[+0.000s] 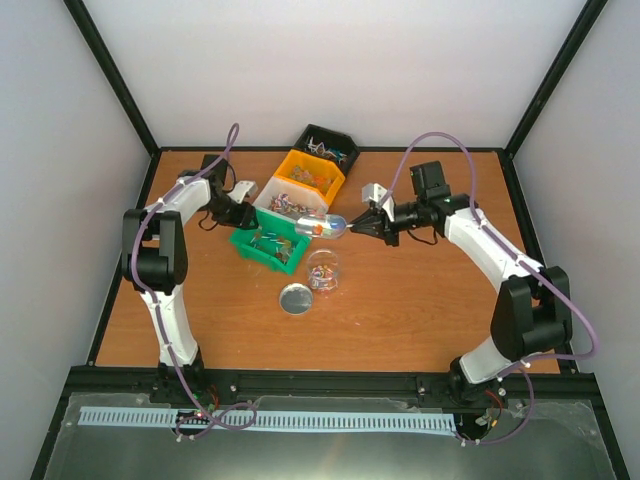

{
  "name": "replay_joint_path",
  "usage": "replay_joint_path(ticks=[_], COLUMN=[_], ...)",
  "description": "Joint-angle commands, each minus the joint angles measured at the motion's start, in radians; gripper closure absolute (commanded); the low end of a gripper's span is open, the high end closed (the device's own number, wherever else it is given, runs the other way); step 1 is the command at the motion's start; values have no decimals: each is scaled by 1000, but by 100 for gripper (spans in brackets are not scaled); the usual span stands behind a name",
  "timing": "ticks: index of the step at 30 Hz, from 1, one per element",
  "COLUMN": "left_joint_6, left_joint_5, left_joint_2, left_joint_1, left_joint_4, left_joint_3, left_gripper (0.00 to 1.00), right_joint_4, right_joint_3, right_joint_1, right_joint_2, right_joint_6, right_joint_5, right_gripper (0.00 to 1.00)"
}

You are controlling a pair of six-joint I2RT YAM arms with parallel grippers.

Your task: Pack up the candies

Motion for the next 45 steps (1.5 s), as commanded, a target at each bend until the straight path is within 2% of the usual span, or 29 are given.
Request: replay_joint_path(ticks=[1, 4, 7, 8, 18, 24, 45], left_joint_6=[20, 22, 23, 20, -8, -20, -57], left_joint_5=[42, 51, 48, 44, 18, 1, 15], left_joint_2=[-18, -41, -75, -87, -153, -144, -119], left_joint_1=[7, 8, 7, 7, 7, 7, 7], left_joint_4=[-25, -27, -15, -9, 31, 46, 106], left_joint_3=[46, 49, 38, 34, 3, 21, -1], left_gripper=[45, 32, 4, 1, 0, 0, 0], right_joint_4=[-181, -294, -362, -378, -499, -538, -647], right_joint_3=[32, 46, 52, 53, 105, 138, 250], right_joint_1=[-31, -37, -36, -37, -37, -36, 57], right_joint_2=[-50, -66, -87, -92, -106, -85, -21], right_joint_6=[-149, -264, -338, -352, -388, -385, -410], right_joint_5=[-10, 28, 71, 84, 211, 319, 507], right_gripper=[97, 97, 97, 97, 97, 97, 97])
